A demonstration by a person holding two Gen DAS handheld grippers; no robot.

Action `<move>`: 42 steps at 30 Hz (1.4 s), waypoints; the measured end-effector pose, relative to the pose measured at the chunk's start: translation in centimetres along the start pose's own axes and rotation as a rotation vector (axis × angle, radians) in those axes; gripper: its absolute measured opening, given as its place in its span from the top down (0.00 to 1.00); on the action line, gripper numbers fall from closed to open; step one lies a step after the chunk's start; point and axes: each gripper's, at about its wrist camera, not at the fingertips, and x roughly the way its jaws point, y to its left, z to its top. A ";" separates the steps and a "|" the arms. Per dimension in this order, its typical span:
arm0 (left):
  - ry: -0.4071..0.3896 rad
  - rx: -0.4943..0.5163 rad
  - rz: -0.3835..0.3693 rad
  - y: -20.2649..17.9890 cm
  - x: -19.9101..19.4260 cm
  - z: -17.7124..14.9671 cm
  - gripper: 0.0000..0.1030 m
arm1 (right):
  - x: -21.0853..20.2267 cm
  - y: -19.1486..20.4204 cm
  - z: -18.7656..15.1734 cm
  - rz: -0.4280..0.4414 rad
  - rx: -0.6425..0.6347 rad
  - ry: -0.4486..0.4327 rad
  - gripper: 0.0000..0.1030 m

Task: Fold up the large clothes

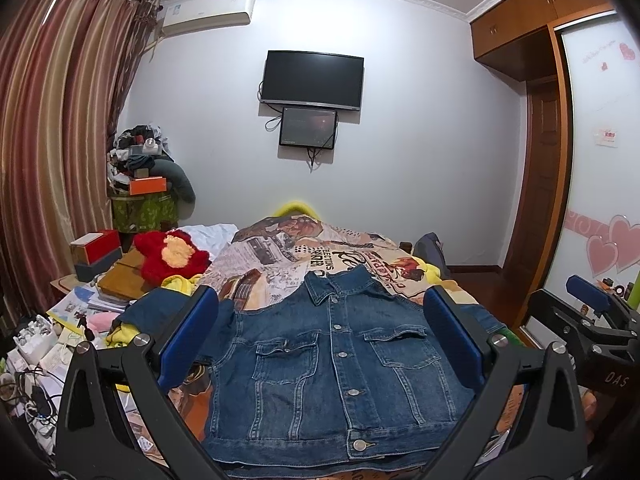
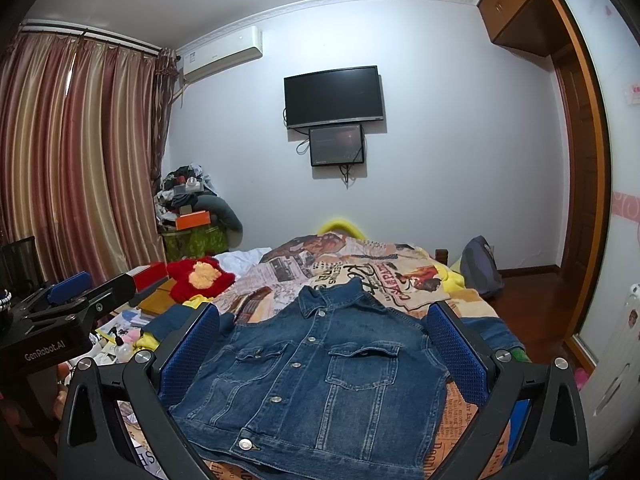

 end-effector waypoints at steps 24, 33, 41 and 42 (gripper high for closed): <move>0.007 0.005 -0.017 0.2 0.2 -0.1 0.00 | -0.2 0.2 -0.1 0.000 0.001 0.001 0.00; 0.008 0.002 -0.015 0.6 0.2 -0.1 0.00 | -0.2 0.2 -0.1 -0.001 0.001 0.000 0.00; 0.009 0.002 -0.015 0.6 0.3 -0.1 0.00 | 0.9 0.2 -0.5 -0.006 0.006 0.011 0.00; 0.007 0.002 -0.013 0.6 0.3 -0.1 0.00 | 1.1 0.3 -0.5 -0.008 0.005 0.015 0.00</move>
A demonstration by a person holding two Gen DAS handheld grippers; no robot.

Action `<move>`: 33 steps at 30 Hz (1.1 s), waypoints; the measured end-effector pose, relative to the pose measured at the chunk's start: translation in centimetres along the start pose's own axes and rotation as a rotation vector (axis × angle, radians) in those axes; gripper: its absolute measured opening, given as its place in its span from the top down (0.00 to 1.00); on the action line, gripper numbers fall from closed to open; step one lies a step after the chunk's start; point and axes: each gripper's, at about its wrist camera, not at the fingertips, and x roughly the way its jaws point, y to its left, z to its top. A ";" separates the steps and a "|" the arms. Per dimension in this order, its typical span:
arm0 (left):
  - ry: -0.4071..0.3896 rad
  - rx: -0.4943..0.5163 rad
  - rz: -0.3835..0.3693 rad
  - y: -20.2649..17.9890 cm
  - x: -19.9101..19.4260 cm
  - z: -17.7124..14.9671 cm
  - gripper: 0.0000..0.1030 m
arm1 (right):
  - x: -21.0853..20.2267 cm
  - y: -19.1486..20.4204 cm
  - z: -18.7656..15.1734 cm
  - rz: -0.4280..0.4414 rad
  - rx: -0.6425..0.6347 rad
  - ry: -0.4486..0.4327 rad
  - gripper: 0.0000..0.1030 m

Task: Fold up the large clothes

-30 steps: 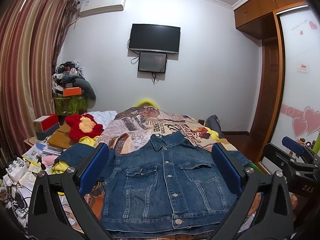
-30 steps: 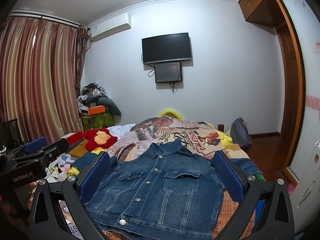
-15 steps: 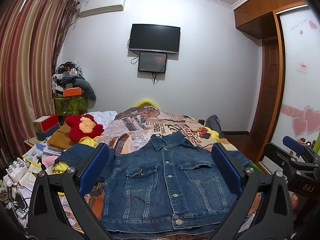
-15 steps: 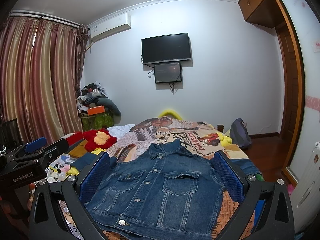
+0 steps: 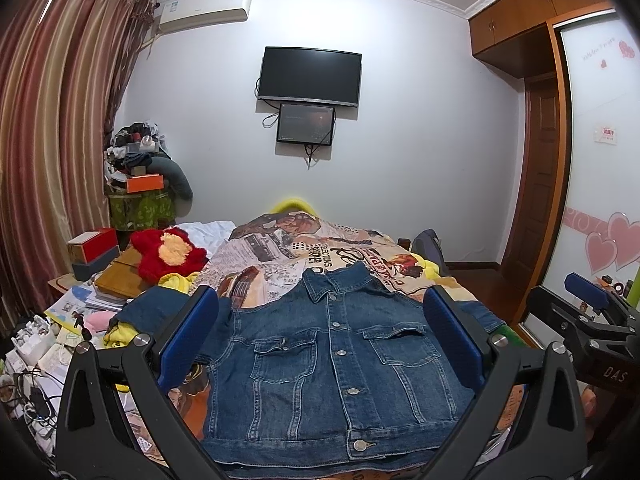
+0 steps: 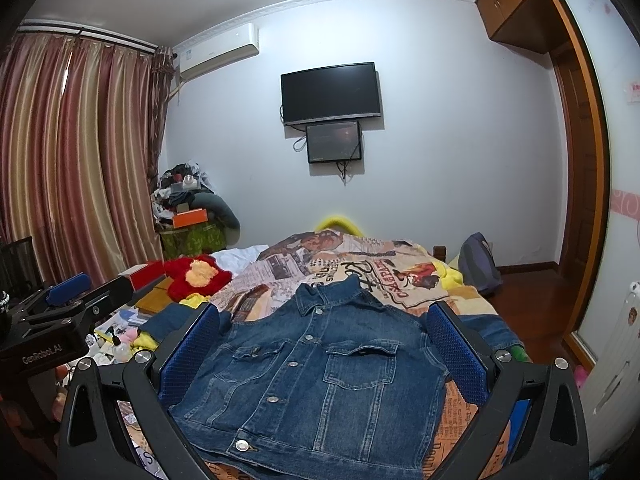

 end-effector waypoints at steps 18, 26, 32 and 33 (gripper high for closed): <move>-0.002 -0.029 0.053 2.8 6.6 2.1 0.00 | 5.5 2.2 3.5 0.011 -0.097 -0.017 0.00; 0.045 -0.084 0.151 7.8 13.8 2.4 0.00 | 15.0 3.5 3.6 0.060 -0.174 0.059 0.00; 0.125 -0.152 0.235 14.2 19.7 0.3 0.00 | 24.7 2.3 1.0 0.086 -0.163 0.243 0.00; 0.155 -0.168 0.253 15.7 20.8 -0.3 0.00 | 26.6 1.7 0.4 0.081 -0.147 0.286 0.00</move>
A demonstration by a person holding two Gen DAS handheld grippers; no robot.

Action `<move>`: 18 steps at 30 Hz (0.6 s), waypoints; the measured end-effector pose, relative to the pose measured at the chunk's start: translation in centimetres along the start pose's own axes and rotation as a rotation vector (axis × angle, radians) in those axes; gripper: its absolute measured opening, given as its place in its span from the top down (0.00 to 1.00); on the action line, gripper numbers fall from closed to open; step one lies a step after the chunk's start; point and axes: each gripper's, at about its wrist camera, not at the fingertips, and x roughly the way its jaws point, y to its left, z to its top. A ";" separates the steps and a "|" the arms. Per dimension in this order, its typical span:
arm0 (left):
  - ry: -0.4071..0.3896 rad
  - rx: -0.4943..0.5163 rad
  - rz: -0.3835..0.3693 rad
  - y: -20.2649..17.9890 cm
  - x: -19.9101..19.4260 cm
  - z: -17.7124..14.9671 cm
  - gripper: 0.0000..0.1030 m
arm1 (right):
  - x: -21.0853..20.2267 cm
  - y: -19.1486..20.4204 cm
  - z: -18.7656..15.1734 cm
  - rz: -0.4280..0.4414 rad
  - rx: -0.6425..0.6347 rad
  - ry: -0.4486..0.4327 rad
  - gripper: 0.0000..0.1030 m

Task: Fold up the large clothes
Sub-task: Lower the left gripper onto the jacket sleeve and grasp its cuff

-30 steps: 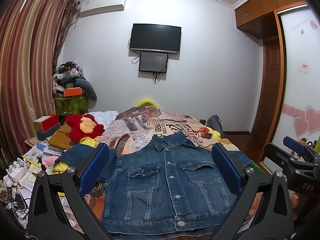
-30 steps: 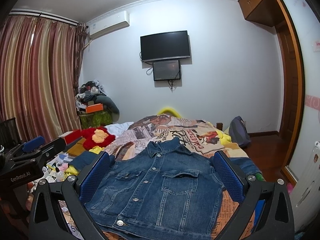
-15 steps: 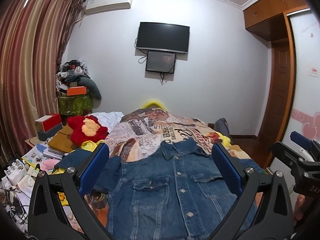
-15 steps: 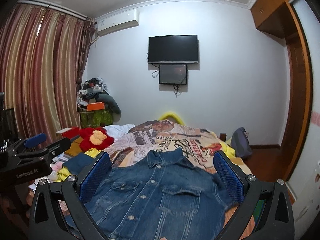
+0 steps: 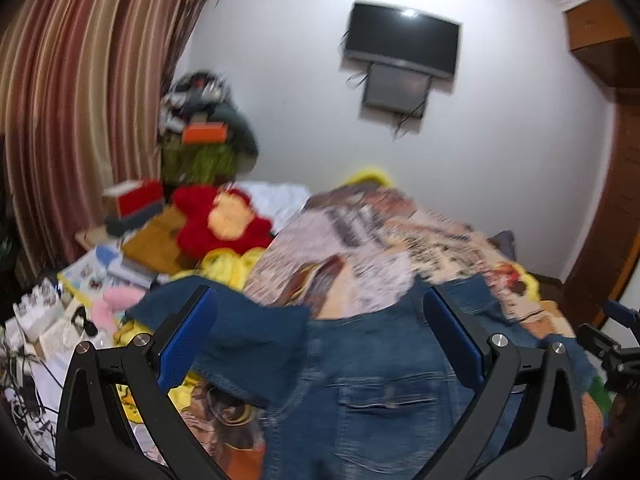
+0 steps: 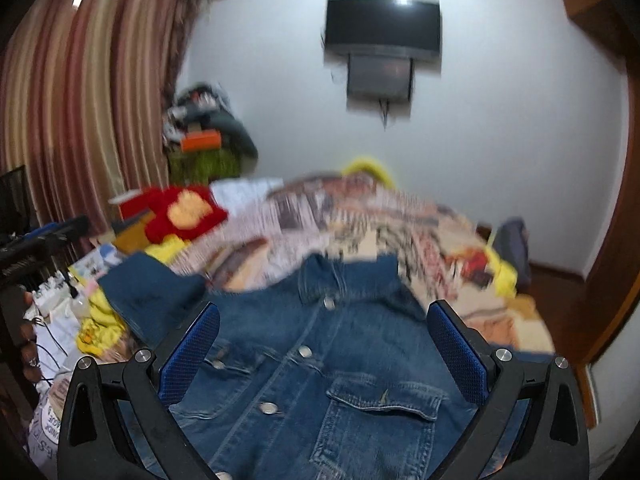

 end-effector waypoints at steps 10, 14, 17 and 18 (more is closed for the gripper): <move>0.281 -0.235 0.132 12.4 10.1 -4.8 0.00 | 12.0 -5.9 -3.0 -0.037 0.124 0.301 0.00; 0.369 -0.274 0.132 15.7 12.9 -6.4 0.00 | 14.4 -7.1 -4.0 -0.014 0.157 0.373 0.00; 0.406 -0.350 0.077 17.9 14.7 -7.0 0.06 | 15.7 -7.5 -4.4 0.004 0.164 0.408 0.00; 0.418 -0.377 0.055 18.5 15.2 -7.2 0.08 | 16.0 -7.5 -4.5 0.010 0.168 0.415 0.00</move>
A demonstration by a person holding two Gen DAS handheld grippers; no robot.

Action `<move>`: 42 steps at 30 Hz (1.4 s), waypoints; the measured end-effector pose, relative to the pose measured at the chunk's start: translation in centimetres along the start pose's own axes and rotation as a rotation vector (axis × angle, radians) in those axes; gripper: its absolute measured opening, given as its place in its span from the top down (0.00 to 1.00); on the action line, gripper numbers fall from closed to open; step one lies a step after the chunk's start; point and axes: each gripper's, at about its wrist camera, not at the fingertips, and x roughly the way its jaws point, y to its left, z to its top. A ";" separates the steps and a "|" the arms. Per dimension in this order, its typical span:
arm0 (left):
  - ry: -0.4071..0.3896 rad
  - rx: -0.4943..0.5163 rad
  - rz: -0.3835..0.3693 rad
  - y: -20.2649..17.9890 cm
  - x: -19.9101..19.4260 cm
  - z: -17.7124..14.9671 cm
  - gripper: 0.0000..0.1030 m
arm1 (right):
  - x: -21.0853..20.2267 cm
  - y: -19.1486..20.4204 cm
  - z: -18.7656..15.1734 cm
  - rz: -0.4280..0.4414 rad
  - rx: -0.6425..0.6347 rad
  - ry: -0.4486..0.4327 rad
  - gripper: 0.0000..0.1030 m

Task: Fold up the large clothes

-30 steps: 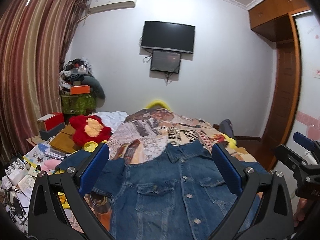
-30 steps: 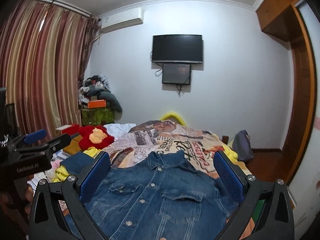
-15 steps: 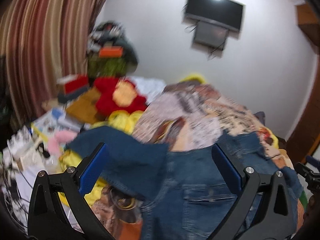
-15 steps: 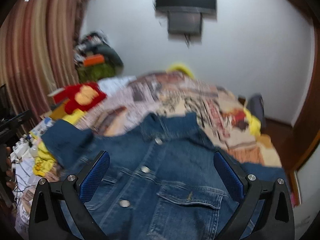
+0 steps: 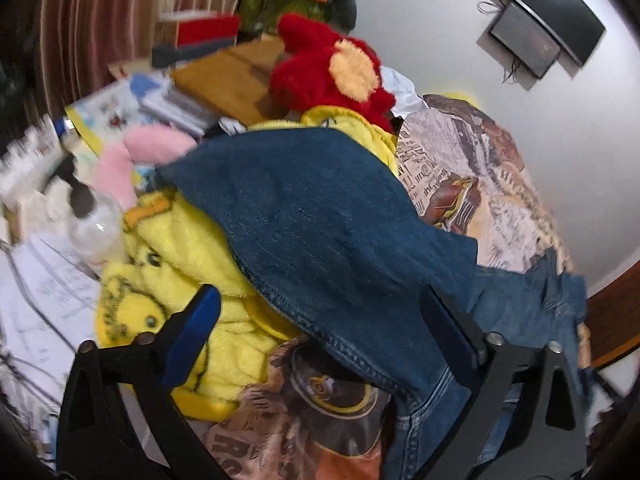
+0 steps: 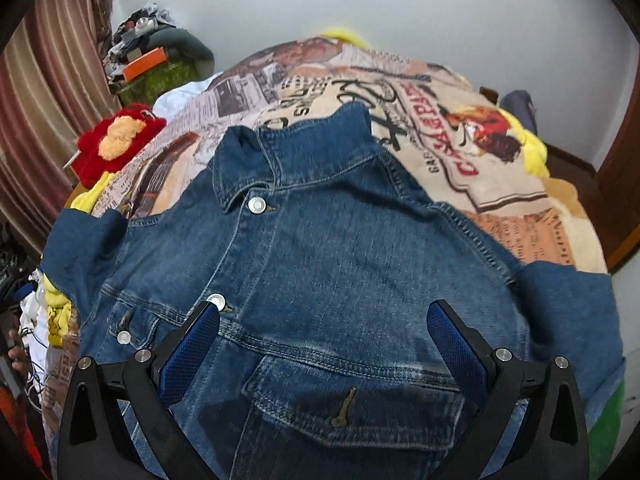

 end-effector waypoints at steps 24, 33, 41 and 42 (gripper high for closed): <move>-0.134 0.273 0.309 -5.1 0.5 2.9 0.90 | -1.4 0.1 -0.1 0.071 0.009 0.006 0.00; -0.294 0.468 0.083 -15.9 -6.6 1.8 0.91 | -6.2 -0.9 -0.1 0.068 0.023 -0.077 0.00; -0.002 0.558 -0.187 -24.3 -2.2 -5.1 0.91 | -8.9 -2.9 -1.2 0.036 0.037 -0.097 0.00; 0.046 0.565 -0.214 -24.9 -1.4 -6.1 0.91 | -9.1 -3.2 -1.3 0.033 0.041 -0.098 0.00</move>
